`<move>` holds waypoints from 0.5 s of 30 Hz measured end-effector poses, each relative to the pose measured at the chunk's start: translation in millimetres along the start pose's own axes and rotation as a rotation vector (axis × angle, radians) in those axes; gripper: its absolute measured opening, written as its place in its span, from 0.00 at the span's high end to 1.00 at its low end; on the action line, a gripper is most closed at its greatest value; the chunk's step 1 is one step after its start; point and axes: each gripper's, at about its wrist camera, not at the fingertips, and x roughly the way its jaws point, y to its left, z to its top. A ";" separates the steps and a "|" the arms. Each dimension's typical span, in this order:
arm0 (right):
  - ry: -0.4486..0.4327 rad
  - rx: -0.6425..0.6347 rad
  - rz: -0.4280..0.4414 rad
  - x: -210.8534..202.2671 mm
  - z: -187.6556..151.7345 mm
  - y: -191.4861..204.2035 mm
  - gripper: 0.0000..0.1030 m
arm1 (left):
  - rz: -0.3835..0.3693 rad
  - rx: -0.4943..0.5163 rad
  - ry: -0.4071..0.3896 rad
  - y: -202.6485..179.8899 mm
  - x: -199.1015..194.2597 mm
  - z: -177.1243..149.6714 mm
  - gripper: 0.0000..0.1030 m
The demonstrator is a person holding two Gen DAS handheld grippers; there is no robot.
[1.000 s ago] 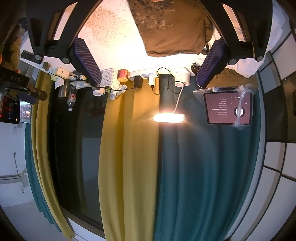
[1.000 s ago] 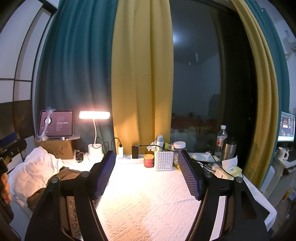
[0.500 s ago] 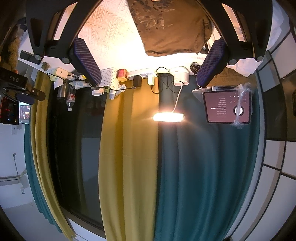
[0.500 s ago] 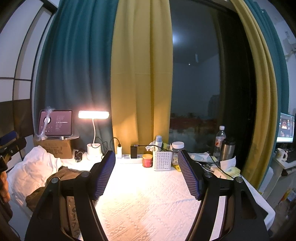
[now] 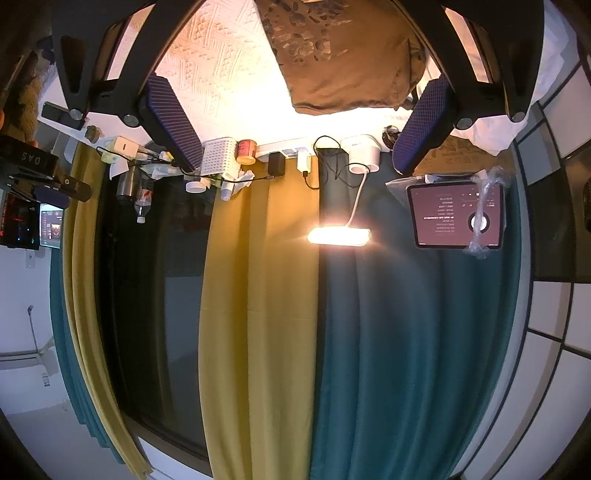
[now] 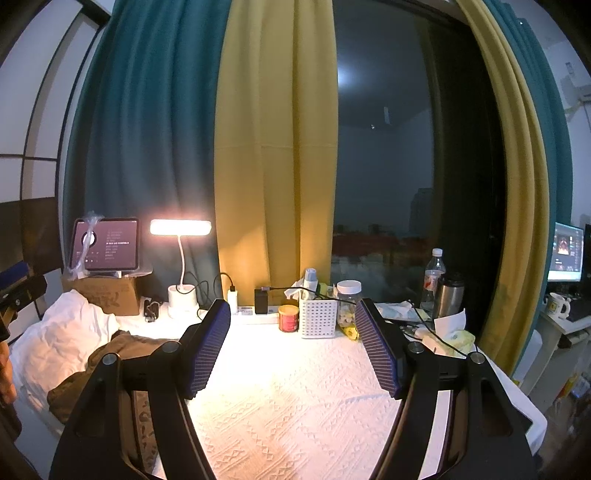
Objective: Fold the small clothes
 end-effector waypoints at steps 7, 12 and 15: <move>0.004 0.000 0.001 0.1 -0.5 0.4 0.29 | -0.008 0.002 -0.001 -1.5 -0.9 0.0 0.02; 0.008 -0.001 0.002 -0.6 -1.4 1.6 0.29 | -0.007 0.000 0.003 -1.4 -0.3 -0.5 0.02; 0.009 -0.002 0.000 -0.6 -1.5 2.1 0.29 | -0.006 0.000 0.006 -0.7 -0.2 -0.8 0.02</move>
